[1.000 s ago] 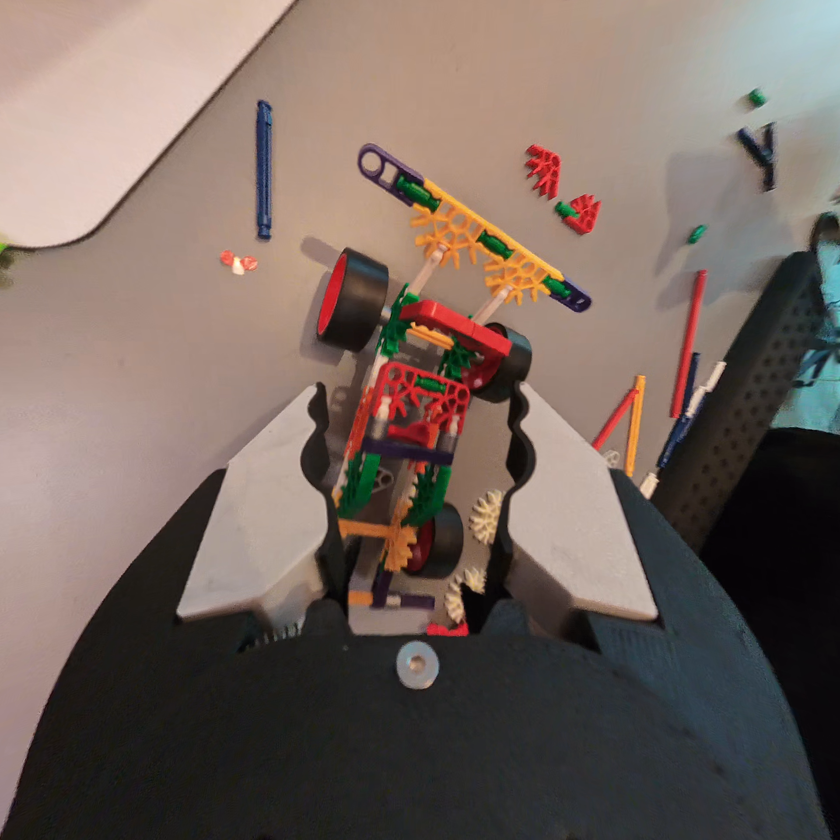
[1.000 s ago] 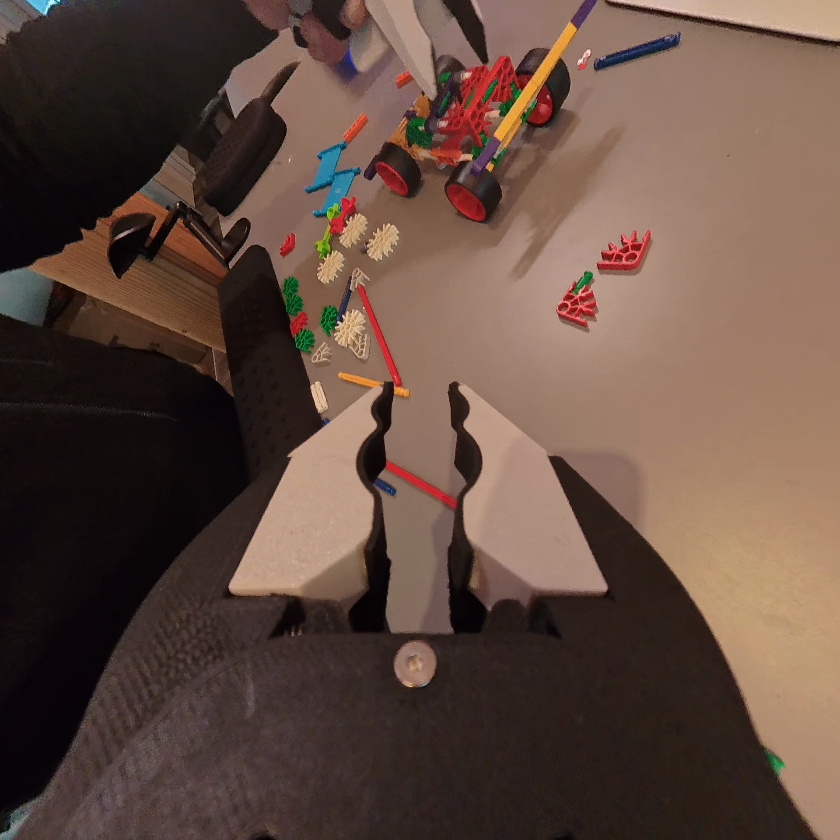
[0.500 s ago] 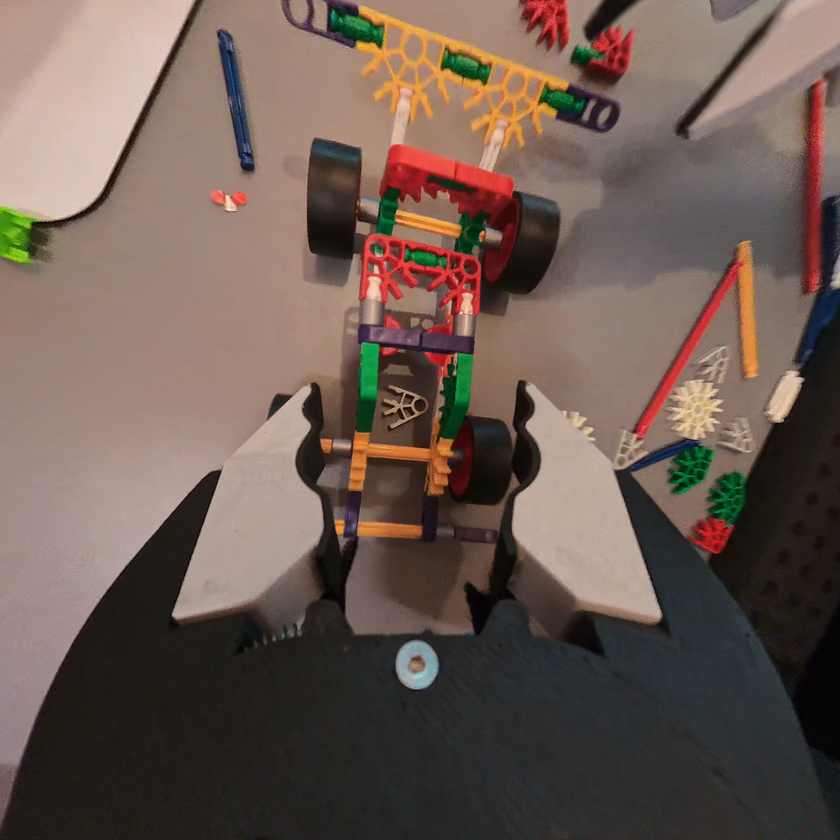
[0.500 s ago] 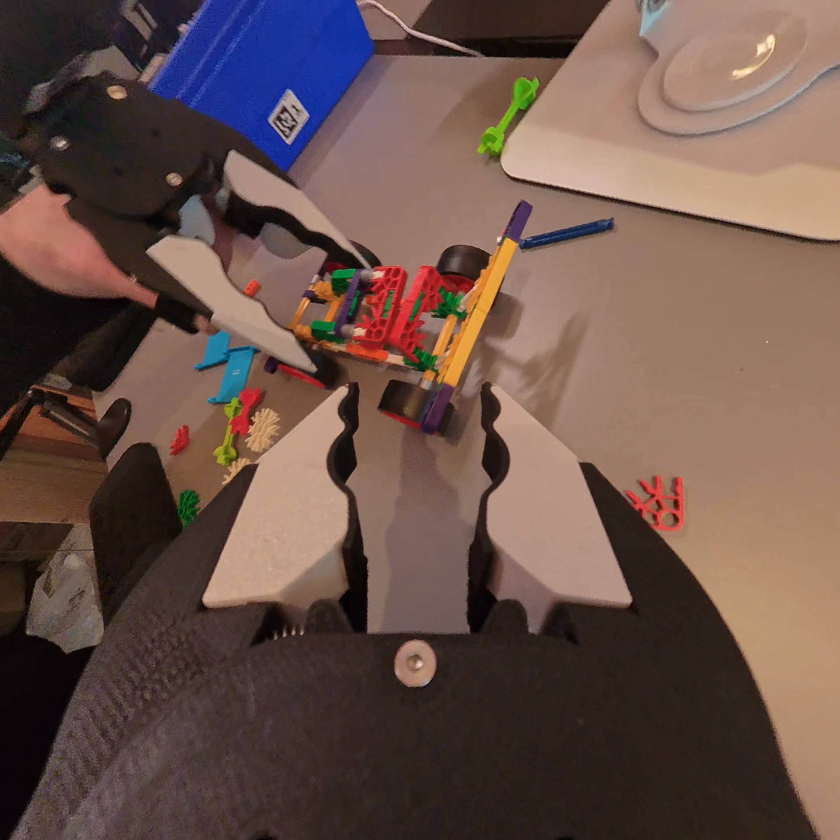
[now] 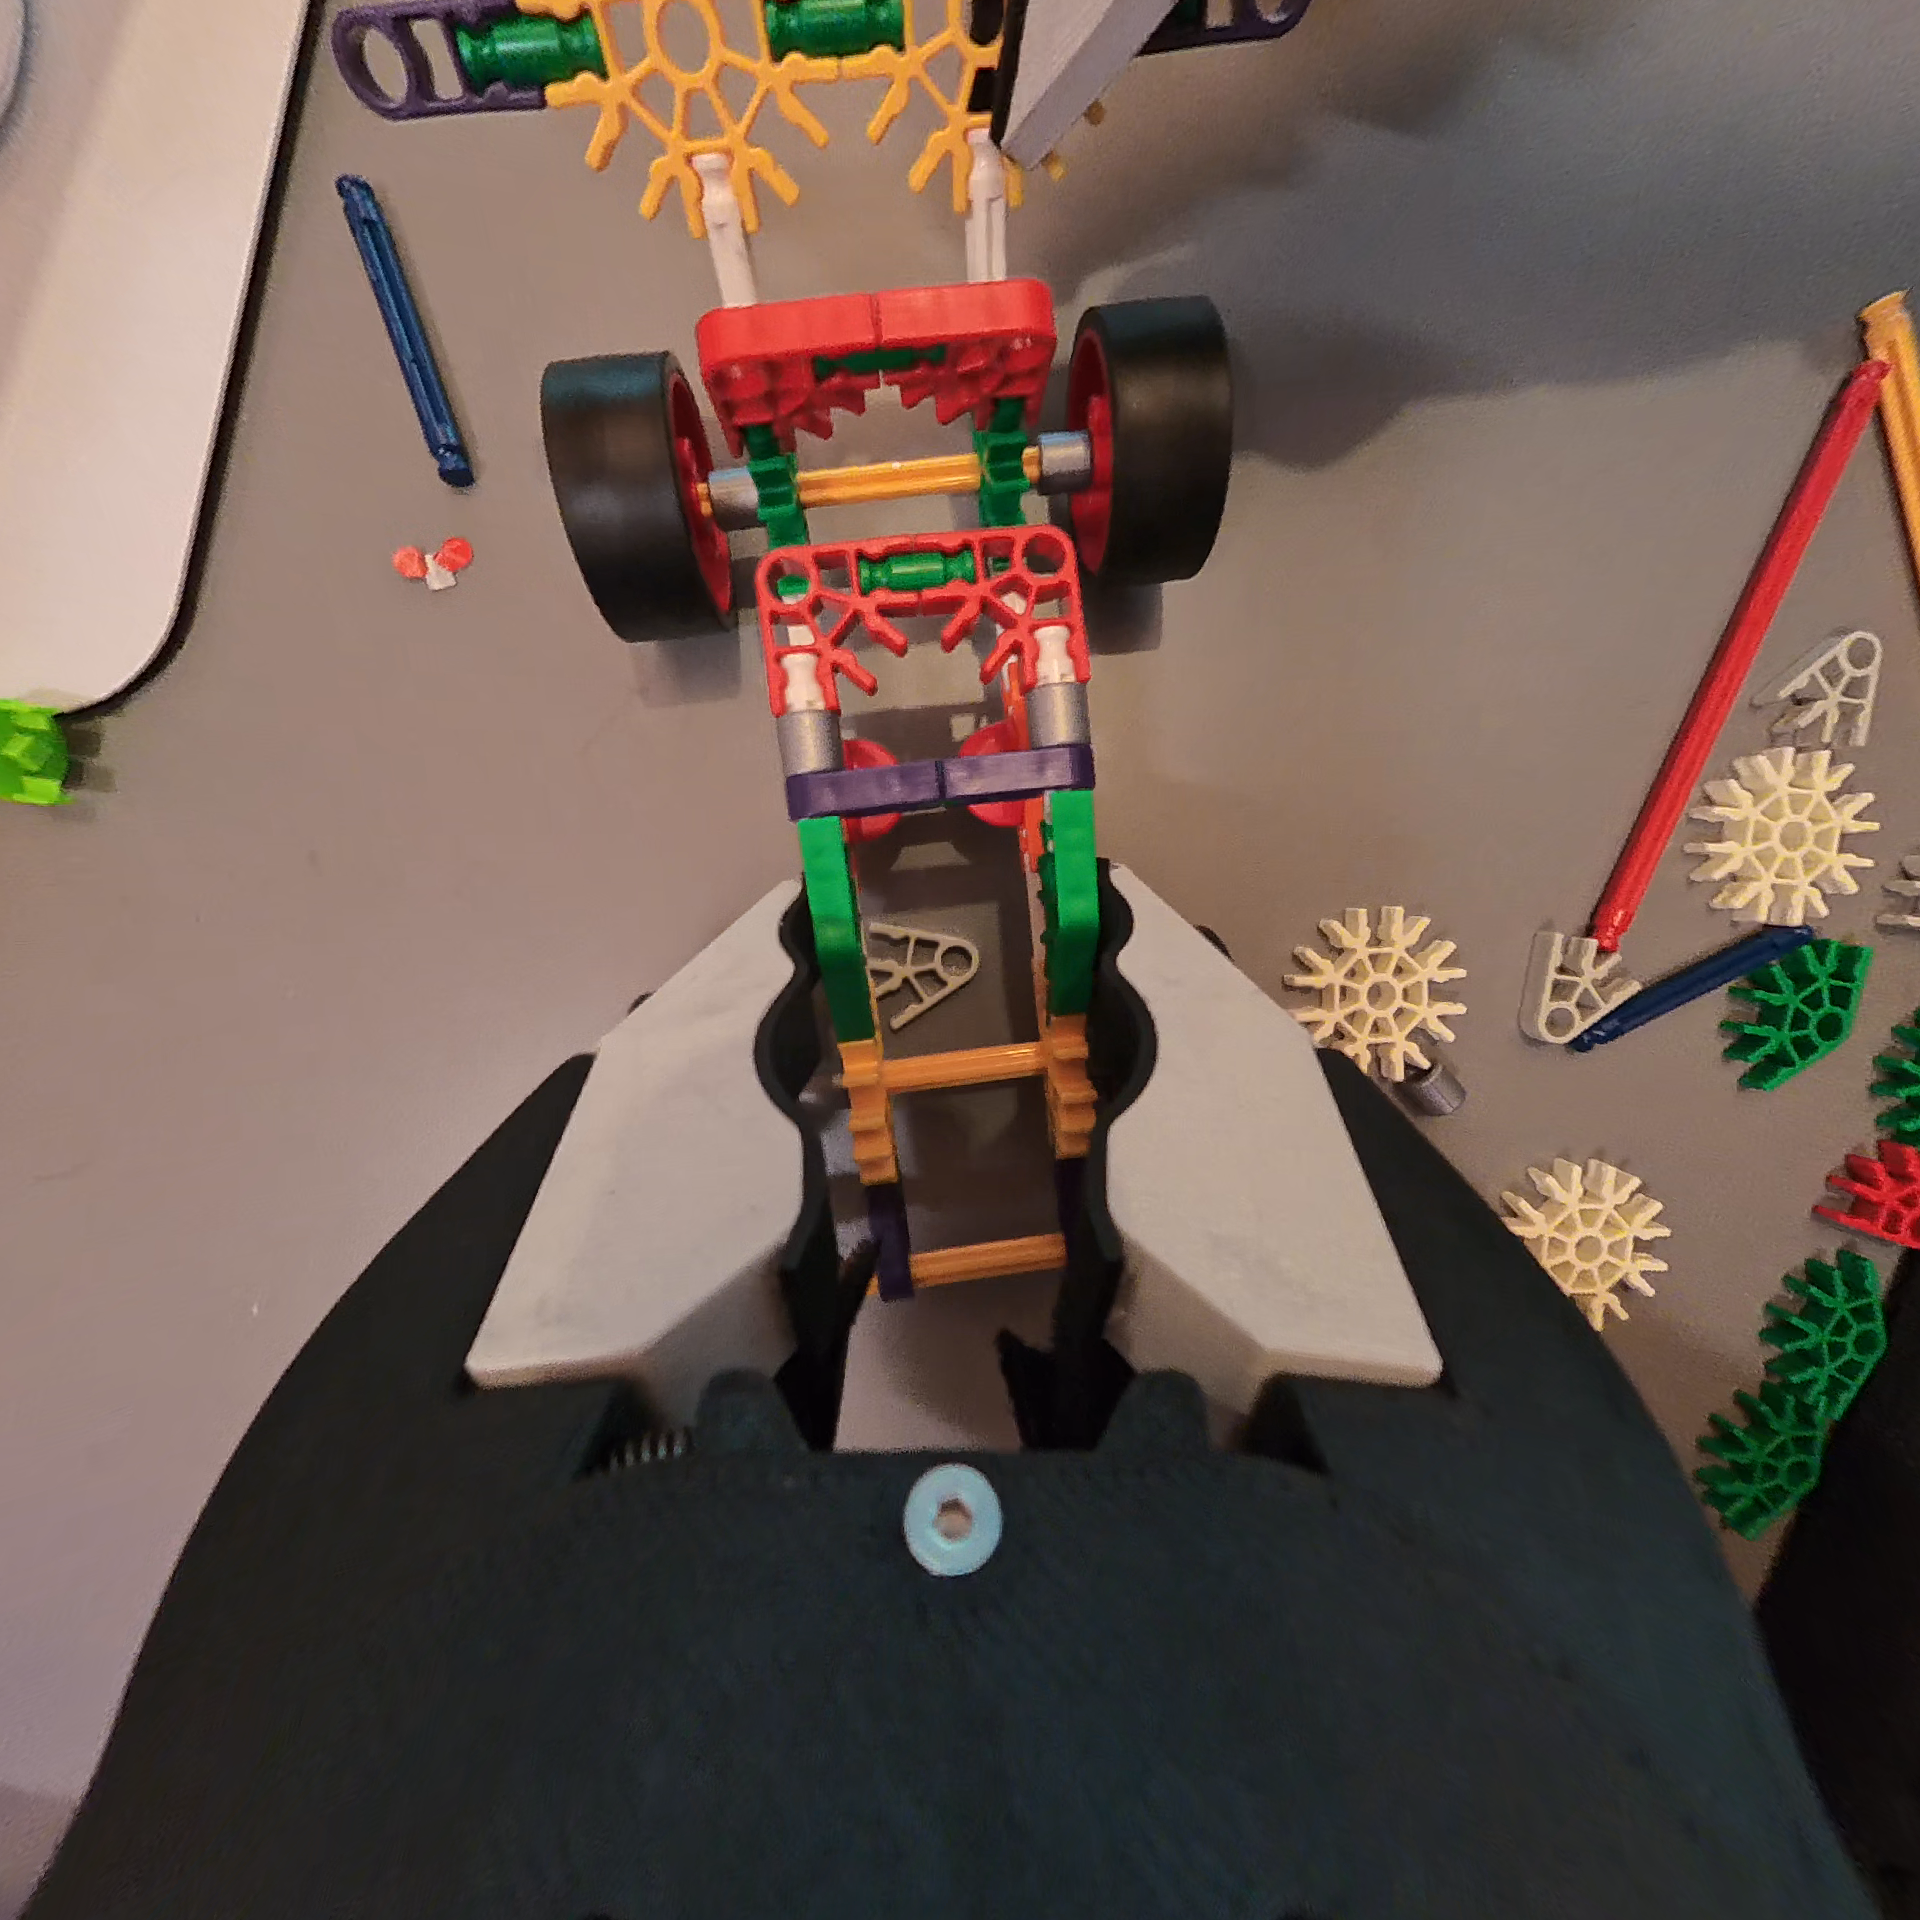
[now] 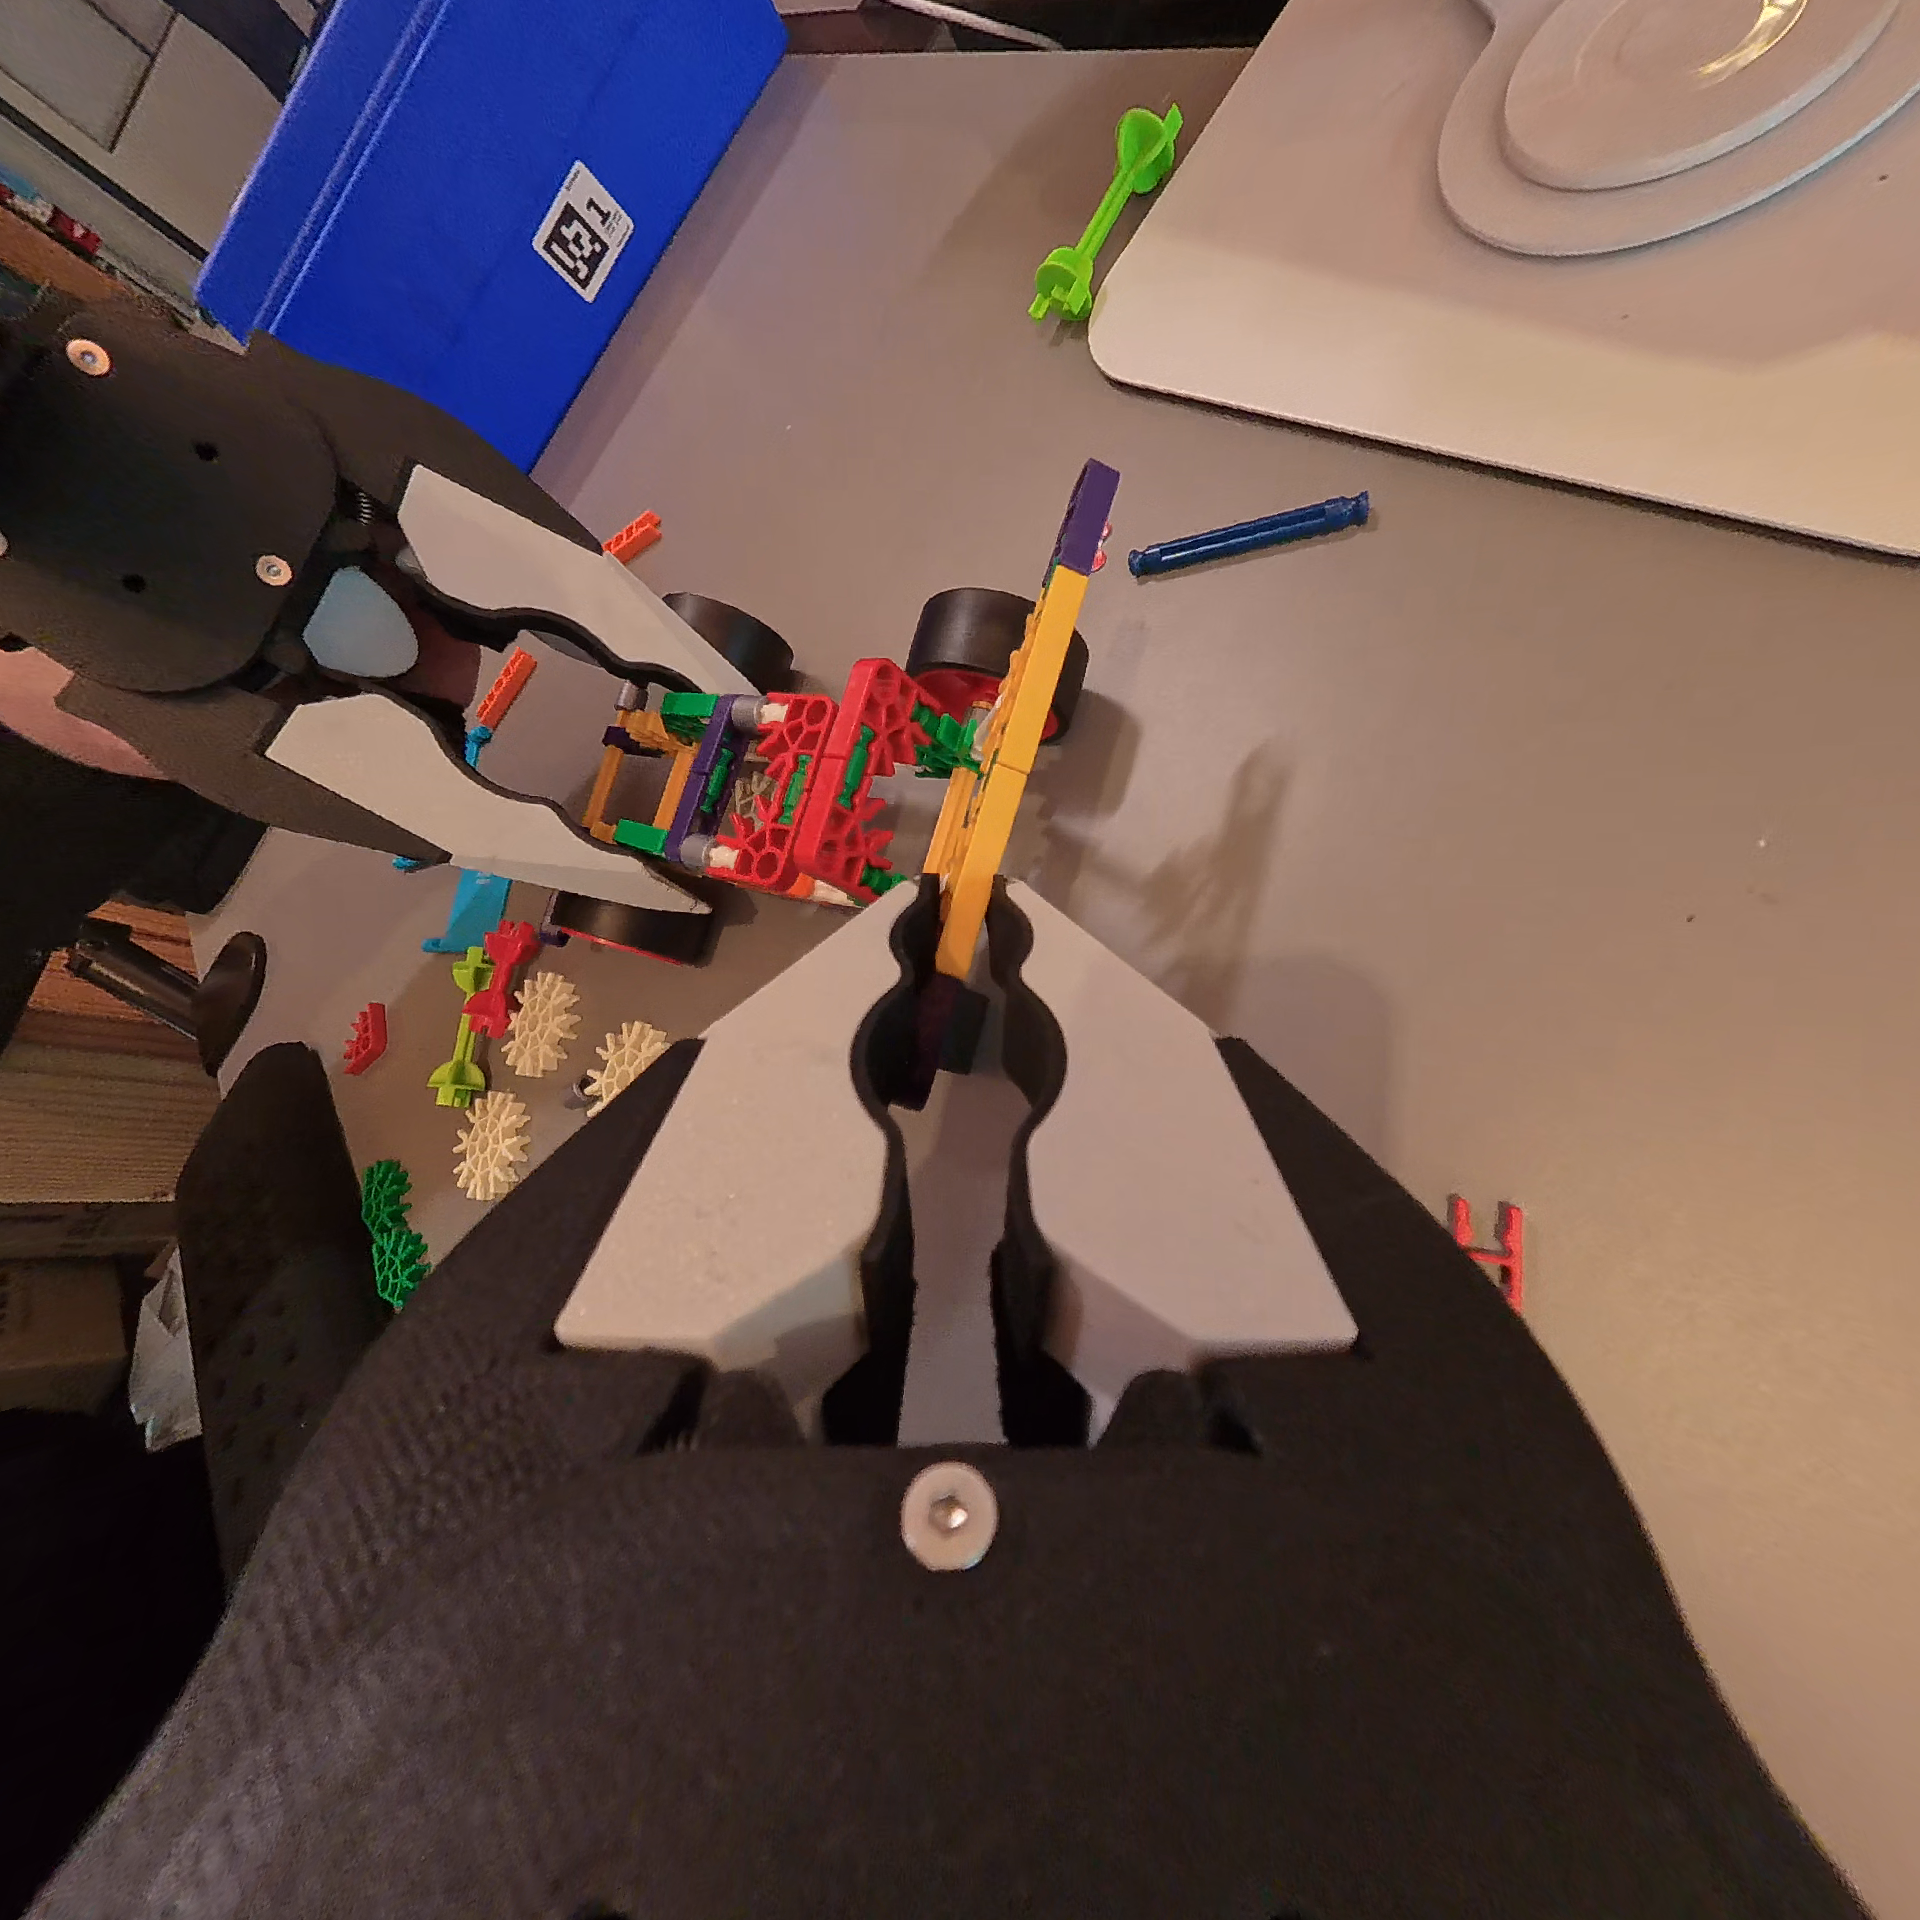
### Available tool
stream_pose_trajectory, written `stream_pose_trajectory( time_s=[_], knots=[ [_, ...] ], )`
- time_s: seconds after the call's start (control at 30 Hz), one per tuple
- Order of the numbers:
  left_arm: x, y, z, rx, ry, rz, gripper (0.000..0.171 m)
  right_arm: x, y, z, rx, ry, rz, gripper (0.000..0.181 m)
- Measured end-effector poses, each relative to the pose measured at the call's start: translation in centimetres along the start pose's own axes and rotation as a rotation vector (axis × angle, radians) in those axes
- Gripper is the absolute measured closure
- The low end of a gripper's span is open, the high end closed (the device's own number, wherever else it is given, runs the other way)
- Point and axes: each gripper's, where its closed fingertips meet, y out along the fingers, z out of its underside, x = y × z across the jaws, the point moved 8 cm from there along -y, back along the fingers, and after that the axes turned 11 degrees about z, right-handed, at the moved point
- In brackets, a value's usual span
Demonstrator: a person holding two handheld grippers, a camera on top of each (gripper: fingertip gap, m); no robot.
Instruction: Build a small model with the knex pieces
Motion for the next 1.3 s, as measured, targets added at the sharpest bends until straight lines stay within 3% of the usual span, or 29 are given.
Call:
stream_pose_trajectory(
  time_s=[0.3, 0.5, 0.7, 0.83, 0.93, 1.03, 1.17, 1.3],
  knots=[
    [0.2, -0.3, -0.8, -0.070, -0.051, 0.024, 0.125, -0.5, -1.0, -1.2, -0.035, 0.003, -0.033, 0.175],
    [-1.4, -1.8, -4.6, -0.120, -0.115, -0.059, 0.125, -2.0, -3.8, -4.1, -0.034, -0.027, -0.070, 0.176],
    [-3.2, -0.8, -7.1, -0.219, -0.263, -0.056, 0.123, -4.2, -5.1, -5.6, 0.090, -0.139, -0.144, 0.176],
    [-4.8, 2.3, -6.8, -0.225, -0.375, -0.063, 0.121, -4.9, -3.7, -5.6, 0.197, -0.223, -0.210, 0.177],
    [-6.4, 4.5, -6.7, -0.225, -0.416, 0.023, 0.119, -5.1, -1.9, -5.3, 0.249, -0.302, -0.209, 0.176],
    [-6.8, 4.5, -6.5, -0.217, -0.412, 0.053, 0.111, -4.9, -1.0, -5.1, 0.237, -0.321, -0.206, 0.170],
    [-7.2, 2.2, -5.5, -0.269, -0.360, 0.119, 0.093, -4.9, -3.3, -5.5, 0.144, -0.278, -0.129, 0.139],
    [-7.3, 0.4, -2.9, -0.241, -0.252, 0.119, 0.087, -3.7, -7.5, -3.3, 0.103, -0.272, -0.077, 0.133]
  ],
)
